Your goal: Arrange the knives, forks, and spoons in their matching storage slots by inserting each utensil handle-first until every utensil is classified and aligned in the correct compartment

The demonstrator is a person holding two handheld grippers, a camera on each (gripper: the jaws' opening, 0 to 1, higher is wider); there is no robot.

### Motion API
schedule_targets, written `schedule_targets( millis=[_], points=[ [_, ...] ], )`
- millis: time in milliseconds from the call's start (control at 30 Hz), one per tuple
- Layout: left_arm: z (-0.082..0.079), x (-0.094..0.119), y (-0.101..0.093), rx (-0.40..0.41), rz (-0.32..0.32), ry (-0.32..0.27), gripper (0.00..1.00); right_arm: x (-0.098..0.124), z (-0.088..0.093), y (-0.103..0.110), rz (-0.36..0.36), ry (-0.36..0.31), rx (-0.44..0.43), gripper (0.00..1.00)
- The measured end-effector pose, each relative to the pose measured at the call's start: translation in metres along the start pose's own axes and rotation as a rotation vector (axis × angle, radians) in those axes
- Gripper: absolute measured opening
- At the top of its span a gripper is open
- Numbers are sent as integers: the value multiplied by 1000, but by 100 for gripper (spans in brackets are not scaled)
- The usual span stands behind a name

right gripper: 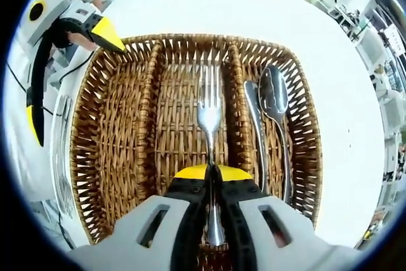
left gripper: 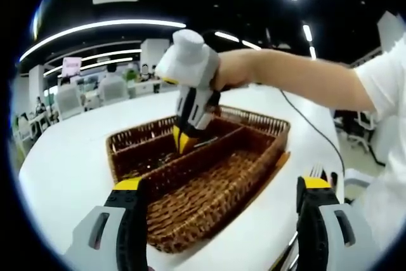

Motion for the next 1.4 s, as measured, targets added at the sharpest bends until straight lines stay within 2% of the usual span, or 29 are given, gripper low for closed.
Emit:
schedule_targets(
  millis=[233, 533, 767, 800, 900, 1000, 1067, 1133, 1233, 1300, 1333, 1400],
  points=[
    [0, -1, 0, -1, 3, 2, 98, 0, 0, 1, 3, 3, -1, 7],
    [1, -3, 0, -2, 7, 4, 98, 5, 8, -1, 27, 50, 33, 6],
    [1, -4, 2, -3, 8, 6, 98, 11, 12, -5, 48, 22, -9, 4],
    [1, -4, 1, -3, 8, 7, 98, 11, 12, -5, 48, 18, 9, 4],
    [1, -4, 0, -7, 11, 10, 98, 12, 10, -6, 62, 6, -55, 5],
    [0, -3, -1, -6, 9, 9, 98, 12, 10, -6, 70, 9, -59, 5],
    [0, -3, -2, -8, 11, 10, 98, 11, 10, -7, 91, 20, -145, 5],
    [0, -4, -3, -8, 12, 10, 98, 11, 11, -7, 99, 38, -91, 5],
    [-1, -4, -3, -5, 12, 5, 98, 14, 10, -8, 113, 37, -117, 6],
    [-1, -5, -2, -7, 12, 9, 98, 21, 9, -8, 125, 16, -99, 6],
    [-2, -6, -3, -7, 13, 8, 98, 19, 17, -8, 141, 55, -88, 6],
    [-2, -6, -4, -6, 14, 9, 98, 16, 20, -7, 135, 58, -88, 7]
  ],
)
Point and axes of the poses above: the point that each gripper's makers call its tool centre point, and the gripper's own axes: x roughly backward along the fingers, y roughly to its left, z roughly out of its underside, the point moved 5 cm from there along x, roughly backward along the fingers, and after that the axes turned 15 degrees about -x, right-handed, at the moved point
